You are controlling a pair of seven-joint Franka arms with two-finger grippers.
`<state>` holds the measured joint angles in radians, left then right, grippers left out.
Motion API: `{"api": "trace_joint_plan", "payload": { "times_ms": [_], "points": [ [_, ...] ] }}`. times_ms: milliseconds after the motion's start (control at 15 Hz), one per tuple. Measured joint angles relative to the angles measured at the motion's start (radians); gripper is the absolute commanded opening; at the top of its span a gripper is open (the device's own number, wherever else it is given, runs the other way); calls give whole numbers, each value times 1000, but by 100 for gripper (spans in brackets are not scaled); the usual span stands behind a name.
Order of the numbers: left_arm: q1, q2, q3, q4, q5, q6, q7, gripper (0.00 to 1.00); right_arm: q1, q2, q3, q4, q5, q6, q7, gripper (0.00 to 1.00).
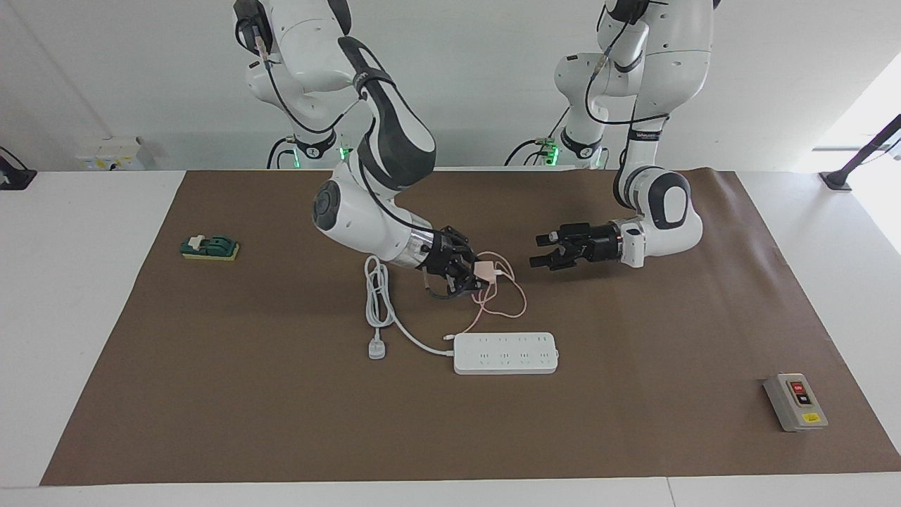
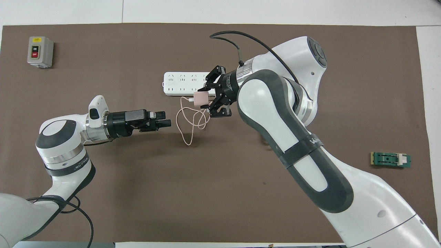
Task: Plug charger into power strip
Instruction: 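Grasp the charger with the left gripper from the right gripper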
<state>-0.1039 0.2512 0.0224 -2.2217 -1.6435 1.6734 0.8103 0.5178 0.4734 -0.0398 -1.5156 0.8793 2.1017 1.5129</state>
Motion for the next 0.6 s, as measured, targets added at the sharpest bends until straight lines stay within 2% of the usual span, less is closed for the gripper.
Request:
{"api": "trace_joint_plan", "payload": {
  "times_ms": [601],
  "points": [
    [-14,16,0,3,-25,-9,33,100,72,10,0,-4,0,77,25,0]
  ]
}}
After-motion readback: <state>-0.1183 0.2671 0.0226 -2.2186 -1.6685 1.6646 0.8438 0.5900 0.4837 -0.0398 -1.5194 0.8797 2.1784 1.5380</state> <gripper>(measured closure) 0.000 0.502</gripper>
